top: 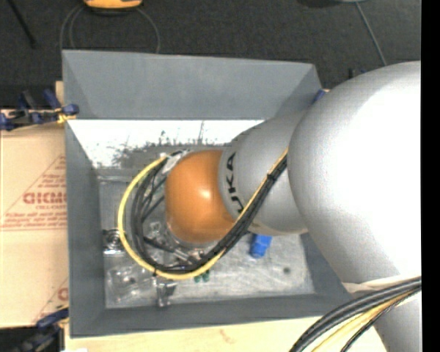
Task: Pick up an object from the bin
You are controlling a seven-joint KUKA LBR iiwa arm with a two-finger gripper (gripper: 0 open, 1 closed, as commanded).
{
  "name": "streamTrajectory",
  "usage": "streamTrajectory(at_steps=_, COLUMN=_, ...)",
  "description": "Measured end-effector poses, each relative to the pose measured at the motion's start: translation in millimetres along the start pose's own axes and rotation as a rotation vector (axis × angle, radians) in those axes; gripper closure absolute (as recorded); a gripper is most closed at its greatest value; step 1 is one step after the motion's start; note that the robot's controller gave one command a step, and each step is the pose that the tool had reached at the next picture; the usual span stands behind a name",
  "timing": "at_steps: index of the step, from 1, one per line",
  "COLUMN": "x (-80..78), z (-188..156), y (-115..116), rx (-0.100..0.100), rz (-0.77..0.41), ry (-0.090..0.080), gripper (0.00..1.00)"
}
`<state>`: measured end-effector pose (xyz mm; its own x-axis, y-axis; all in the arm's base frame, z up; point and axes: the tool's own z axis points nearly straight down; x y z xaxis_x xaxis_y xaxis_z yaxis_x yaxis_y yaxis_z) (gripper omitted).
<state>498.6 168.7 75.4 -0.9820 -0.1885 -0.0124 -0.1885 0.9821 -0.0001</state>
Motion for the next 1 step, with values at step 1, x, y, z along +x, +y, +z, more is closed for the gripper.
streamTrajectory(at_steps=1, x=-1.8, z=-1.8, y=0.7, rx=-0.002, rz=0.005, ry=-0.005, gripper=1.00)
